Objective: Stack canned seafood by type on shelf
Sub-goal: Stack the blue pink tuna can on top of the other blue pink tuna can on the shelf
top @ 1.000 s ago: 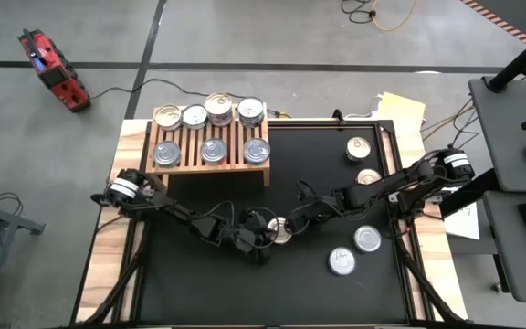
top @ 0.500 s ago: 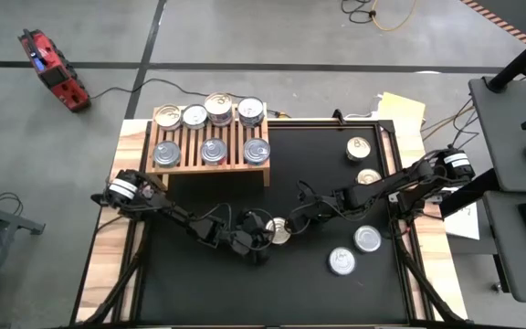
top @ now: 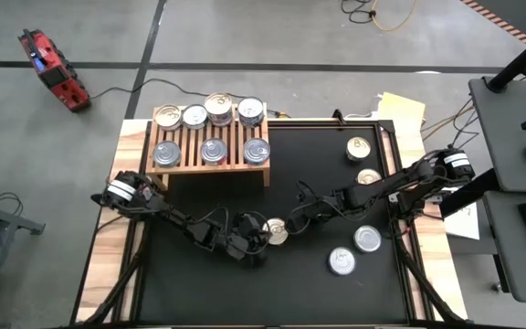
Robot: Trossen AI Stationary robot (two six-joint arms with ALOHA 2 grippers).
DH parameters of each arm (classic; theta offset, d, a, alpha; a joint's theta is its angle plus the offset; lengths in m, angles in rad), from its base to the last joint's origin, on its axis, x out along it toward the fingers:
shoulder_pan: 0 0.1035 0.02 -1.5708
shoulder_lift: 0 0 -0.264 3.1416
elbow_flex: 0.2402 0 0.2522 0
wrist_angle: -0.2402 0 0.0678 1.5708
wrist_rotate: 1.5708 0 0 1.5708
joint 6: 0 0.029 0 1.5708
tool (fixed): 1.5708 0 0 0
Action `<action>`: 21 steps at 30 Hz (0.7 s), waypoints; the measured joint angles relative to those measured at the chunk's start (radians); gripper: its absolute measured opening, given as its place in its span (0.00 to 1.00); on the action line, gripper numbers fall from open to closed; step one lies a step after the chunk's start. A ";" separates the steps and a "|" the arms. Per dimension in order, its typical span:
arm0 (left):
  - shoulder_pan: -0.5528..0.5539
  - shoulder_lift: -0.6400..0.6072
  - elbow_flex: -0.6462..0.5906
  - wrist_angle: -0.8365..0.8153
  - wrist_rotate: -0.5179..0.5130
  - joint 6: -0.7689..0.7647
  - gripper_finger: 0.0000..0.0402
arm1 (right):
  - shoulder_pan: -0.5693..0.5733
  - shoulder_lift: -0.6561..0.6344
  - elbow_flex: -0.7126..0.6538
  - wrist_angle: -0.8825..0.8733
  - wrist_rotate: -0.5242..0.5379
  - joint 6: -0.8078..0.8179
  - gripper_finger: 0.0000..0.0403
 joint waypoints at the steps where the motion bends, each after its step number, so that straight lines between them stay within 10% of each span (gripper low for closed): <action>1: -0.001 0.000 0.000 0.000 -0.001 0.000 0.00 | 0.000 0.000 -0.001 0.014 -0.012 0.001 0.68; 21: -0.048 0.001 -0.013 0.007 -0.087 -0.061 0.00 | 0.000 0.000 -0.027 0.042 -0.008 0.021 0.71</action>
